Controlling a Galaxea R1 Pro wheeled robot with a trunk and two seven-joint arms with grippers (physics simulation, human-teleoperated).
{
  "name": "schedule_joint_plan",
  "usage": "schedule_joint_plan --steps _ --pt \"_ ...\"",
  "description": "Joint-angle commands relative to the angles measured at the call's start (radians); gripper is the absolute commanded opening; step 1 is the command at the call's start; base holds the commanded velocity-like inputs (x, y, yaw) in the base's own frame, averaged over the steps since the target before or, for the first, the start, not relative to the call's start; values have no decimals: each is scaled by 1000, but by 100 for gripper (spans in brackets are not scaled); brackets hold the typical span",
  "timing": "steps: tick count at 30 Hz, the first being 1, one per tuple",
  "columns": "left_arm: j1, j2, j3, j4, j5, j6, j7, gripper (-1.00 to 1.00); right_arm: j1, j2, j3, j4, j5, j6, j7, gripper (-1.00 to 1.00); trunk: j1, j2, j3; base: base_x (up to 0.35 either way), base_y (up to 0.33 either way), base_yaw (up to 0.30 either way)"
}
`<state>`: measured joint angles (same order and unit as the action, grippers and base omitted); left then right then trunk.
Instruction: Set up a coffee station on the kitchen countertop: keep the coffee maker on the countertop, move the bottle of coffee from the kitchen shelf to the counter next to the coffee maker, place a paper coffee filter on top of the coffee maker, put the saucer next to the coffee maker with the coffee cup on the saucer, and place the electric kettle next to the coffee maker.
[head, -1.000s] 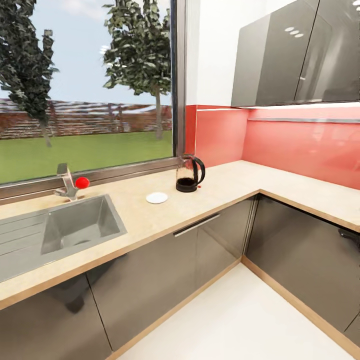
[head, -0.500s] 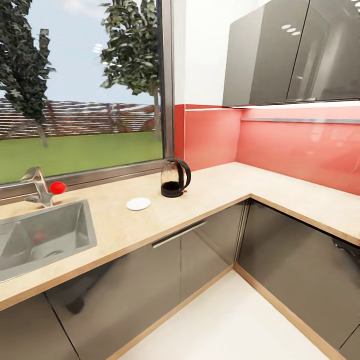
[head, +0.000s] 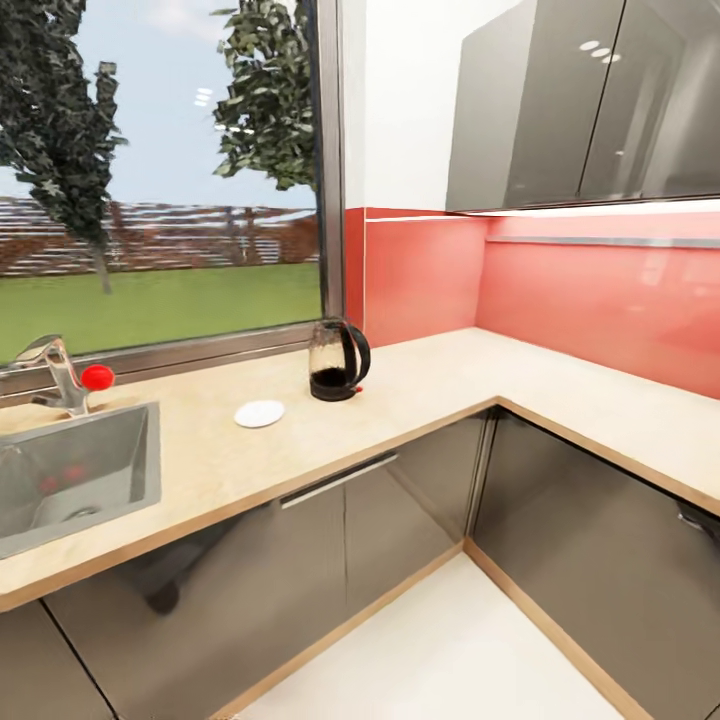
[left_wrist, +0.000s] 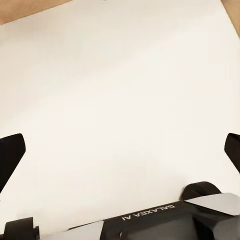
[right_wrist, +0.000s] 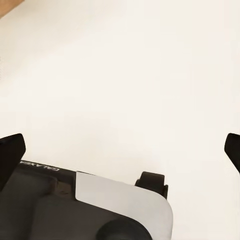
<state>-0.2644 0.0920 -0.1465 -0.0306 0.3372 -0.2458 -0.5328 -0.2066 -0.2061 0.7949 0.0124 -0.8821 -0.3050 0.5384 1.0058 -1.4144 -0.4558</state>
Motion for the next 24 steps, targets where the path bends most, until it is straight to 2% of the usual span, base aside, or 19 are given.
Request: schedule_joint_plan --steps 1,8,18,24 --pt "-1 0 -8 1 8 -4 -3 100 0 0 9 1 -9 -3 4 100 0 -1 -1 15 -39 255" --pt "-1 0 -8 1 8 -4 -3 100 0 1 15 1 -9 -3 3 100 0 -1 -1 -69 -68 244" --pt "-1 -2 -10 1 8 -4 -3 100 0 3 18 1 -7 -3 4 100 0 -1 -1 -215 -184 67" --pt "-1 -3 -10 1 8 -4 -3 100 0 4 18 1 -6 -4 3 100 0 -1 -1 -162 -142 198"
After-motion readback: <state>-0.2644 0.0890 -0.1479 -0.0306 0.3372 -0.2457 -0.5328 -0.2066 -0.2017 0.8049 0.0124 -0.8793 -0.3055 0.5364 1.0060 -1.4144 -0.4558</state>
